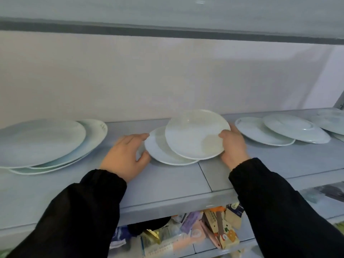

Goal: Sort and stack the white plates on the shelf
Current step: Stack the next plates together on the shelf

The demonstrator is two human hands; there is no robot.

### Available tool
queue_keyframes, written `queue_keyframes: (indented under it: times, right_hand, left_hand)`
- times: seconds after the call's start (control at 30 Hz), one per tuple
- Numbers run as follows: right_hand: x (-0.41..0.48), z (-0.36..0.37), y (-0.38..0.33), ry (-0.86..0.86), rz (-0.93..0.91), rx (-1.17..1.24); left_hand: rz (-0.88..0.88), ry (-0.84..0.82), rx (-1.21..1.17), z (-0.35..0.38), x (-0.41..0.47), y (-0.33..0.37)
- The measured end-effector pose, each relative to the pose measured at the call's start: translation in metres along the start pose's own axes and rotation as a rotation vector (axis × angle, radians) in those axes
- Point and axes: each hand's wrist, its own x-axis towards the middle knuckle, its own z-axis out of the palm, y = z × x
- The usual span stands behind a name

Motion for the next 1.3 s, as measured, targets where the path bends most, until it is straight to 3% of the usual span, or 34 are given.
queue_keyframes:
  times: [0.4, 0.97, 1.17, 1.3]
  right_hand:
    - [-0.007, 0.004, 0.002, -0.135, -0.065, -0.386]
    - [-0.02, -0.003, -0.002, -0.108, -0.247, -0.422]
    - [-0.028, -0.04, -0.013, -0.155, -0.328, -0.534]
    - [-0.026, -0.089, -0.023, -0.2, -0.461, -0.793]
  left_hand:
    - [0.008, 0.026, -0.012, 0.001, 0.001, 0.002]
    - [-0.018, 0.034, -0.018, -0.005, -0.001, 0.007]
    - [-0.063, 0.011, 0.018, -0.009, -0.001, 0.009]
    - [-0.079, 0.032, 0.039, -0.011, 0.006, 0.026]
